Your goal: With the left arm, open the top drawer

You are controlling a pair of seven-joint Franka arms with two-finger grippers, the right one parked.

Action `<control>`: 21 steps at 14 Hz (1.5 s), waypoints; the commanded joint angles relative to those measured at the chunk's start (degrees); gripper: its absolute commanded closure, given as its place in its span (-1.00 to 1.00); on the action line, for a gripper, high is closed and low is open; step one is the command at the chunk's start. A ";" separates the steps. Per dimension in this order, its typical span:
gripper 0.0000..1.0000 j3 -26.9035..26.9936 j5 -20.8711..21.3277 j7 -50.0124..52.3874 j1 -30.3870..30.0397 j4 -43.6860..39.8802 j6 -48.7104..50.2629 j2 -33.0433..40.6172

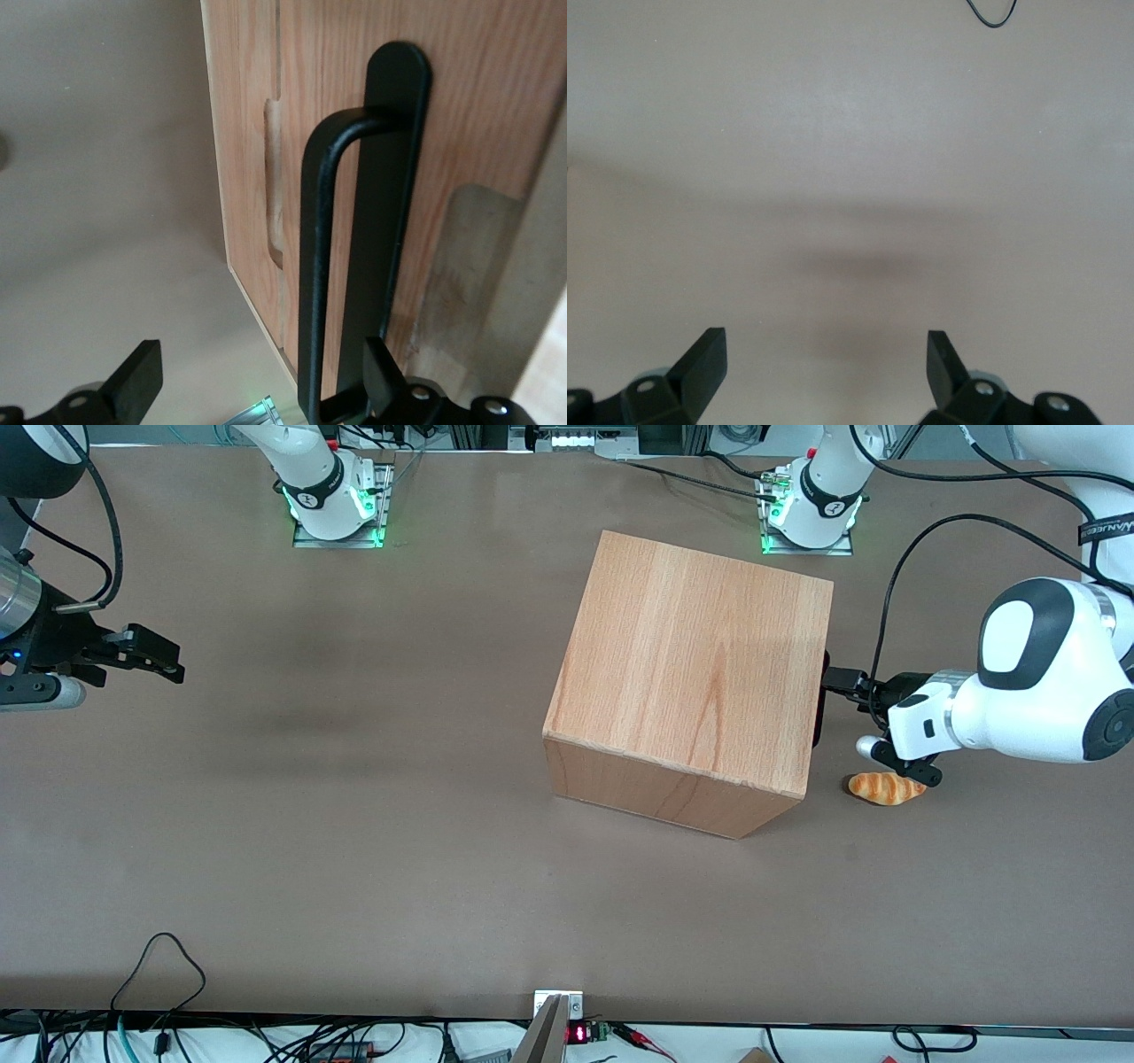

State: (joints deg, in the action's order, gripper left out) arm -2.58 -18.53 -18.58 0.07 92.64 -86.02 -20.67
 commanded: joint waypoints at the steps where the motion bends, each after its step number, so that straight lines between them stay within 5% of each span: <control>1: -1.00 0.38 -1.07 -1.28 -0.59 -1.68 0.77 -0.95; 21: -1.00 0.38 -0.98 -1.28 -0.42 -1.68 -1.34 -4.46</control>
State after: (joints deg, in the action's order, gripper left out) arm -2.53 -18.69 -18.80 -0.69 92.51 -86.86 -23.38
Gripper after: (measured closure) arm 0.000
